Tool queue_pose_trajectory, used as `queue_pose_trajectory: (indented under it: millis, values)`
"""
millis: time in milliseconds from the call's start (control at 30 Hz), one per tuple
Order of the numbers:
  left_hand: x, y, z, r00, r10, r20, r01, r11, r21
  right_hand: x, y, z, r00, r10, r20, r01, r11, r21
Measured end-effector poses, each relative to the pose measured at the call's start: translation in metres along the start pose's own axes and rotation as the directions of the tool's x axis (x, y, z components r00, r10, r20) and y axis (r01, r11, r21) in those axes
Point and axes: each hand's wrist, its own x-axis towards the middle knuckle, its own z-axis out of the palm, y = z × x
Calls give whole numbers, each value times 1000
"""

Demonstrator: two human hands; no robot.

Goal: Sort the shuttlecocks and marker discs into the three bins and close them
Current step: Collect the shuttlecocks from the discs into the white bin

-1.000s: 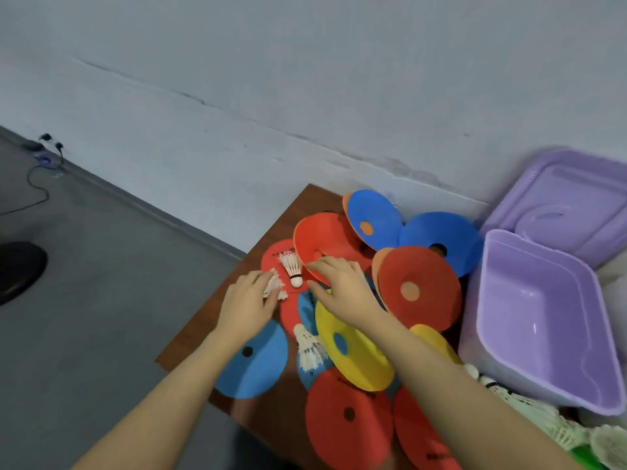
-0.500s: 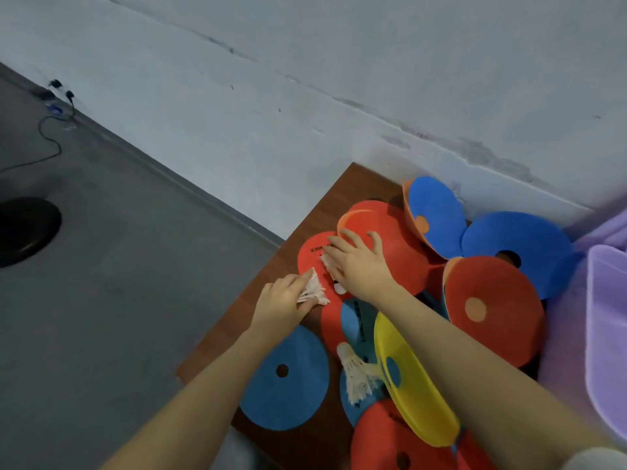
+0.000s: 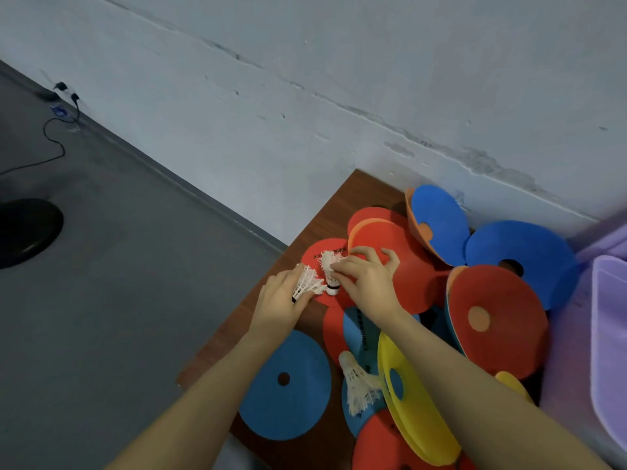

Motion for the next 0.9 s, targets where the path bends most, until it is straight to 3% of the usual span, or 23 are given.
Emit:
queue_pose_trajectory:
  millis: [133, 333, 567, 700, 900]
  values:
    - [-2, 19, -17, 992, 30, -122, -28, 999, 24, -2, -9, -22, 999, 3, -52, 3, 992, 125]
    - [7, 77, -45, 950, 244, -195, -230, 969, 94, -11, -13, -86, 971, 131, -202, -64, 949, 307]
    - [0, 189, -14, 871, 463, -163, -450, 886, 113, -72, 38, -184, 948, 124, -294, -59, 974, 219]
    - [-15, 262, 27, 833, 544, -105, -540, 839, 63, -122, 80, -241, 908, 218, -358, -159, 969, 187]
    - [-46, 376, 106, 799, 599, -62, -597, 801, 36, -199, 160, -325, 869, 230, -438, -202, 973, 112]
